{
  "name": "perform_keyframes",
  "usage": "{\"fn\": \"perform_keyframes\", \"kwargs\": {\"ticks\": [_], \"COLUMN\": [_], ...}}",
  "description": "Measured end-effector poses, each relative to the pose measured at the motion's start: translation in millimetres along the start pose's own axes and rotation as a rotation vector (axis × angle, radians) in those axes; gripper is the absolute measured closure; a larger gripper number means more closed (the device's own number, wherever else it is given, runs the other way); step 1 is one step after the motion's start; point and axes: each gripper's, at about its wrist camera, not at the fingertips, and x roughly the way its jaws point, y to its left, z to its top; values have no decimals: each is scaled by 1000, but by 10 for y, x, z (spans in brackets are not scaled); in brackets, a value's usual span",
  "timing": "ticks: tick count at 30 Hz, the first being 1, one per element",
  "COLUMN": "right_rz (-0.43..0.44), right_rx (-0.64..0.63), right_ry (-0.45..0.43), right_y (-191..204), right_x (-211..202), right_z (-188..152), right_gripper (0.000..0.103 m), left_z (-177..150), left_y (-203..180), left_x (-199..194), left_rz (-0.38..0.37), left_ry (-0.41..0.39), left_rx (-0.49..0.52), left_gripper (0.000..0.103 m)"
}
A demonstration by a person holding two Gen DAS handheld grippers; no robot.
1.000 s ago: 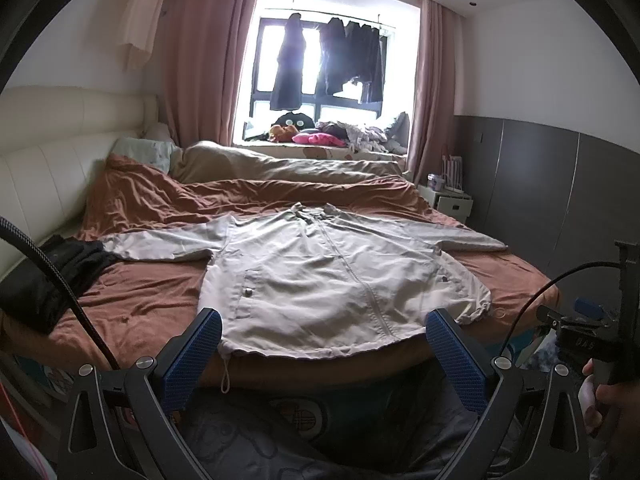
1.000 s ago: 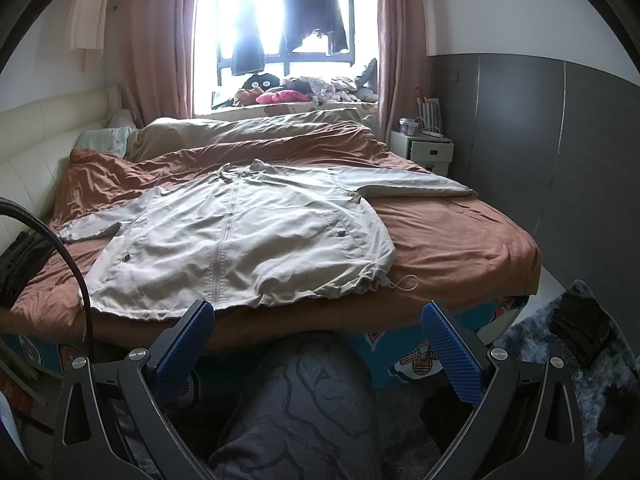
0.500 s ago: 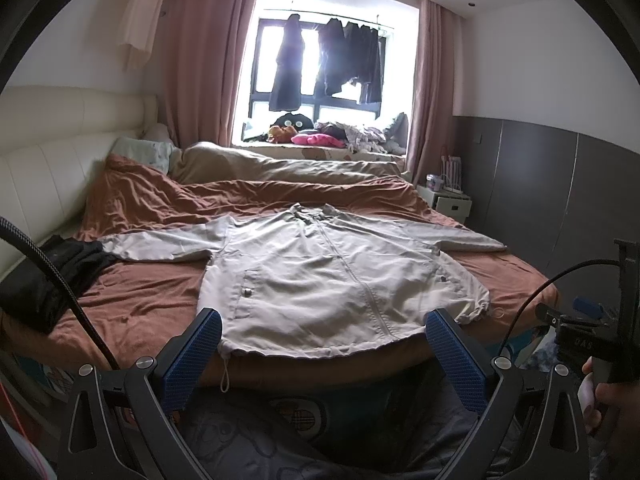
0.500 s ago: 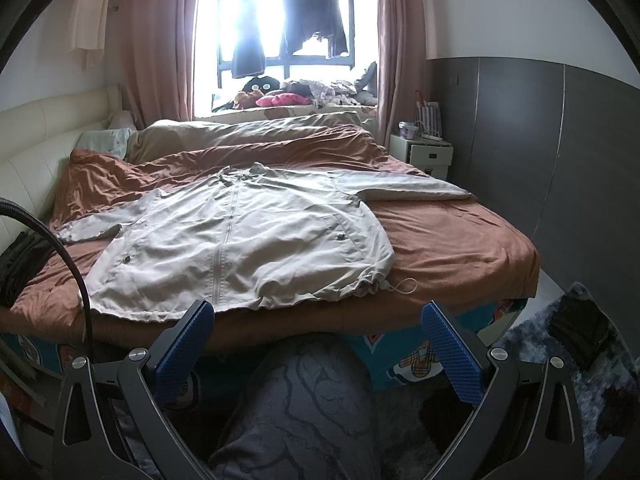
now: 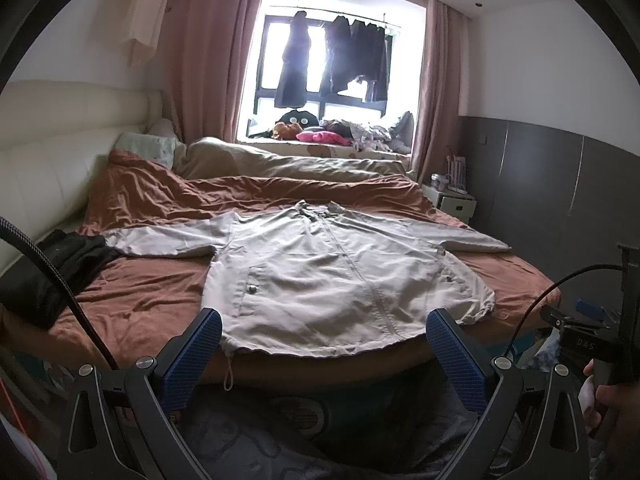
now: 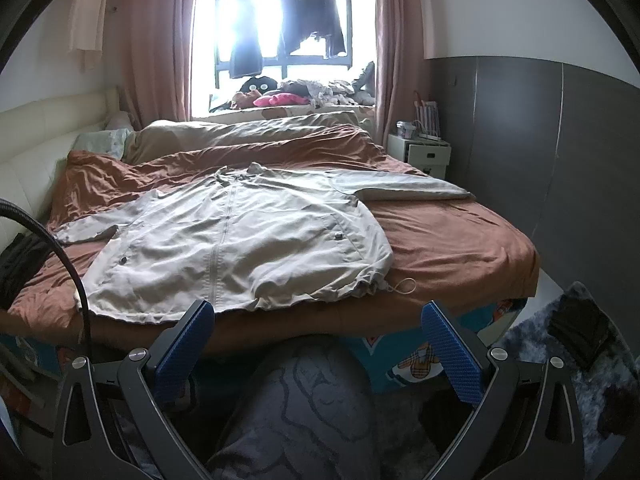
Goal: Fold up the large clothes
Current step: 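Move the left gripper down toward the jacket sleeve beside the black garment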
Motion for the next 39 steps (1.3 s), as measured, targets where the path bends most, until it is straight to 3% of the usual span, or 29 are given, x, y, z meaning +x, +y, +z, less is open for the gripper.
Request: {"fn": "perform_keyframes", "kwargs": {"ticks": [11, 26, 39], "right_rz": [0, 52, 207], "right_rx": [-21, -25, -92], "right_ry": [13, 44, 118], "right_y": [125, 371, 835], "right_x": [414, 1428, 2361], "right_z": [207, 546, 894], "right_gripper": [0, 0, 0], "left_z": [51, 294, 529], "left_y": [239, 1034, 1926], "left_x": [294, 1096, 1715], "left_rz": [15, 149, 250], "left_ry": [15, 83, 119], "left_rx": [0, -79, -154], "left_gripper": [0, 1, 1]}}
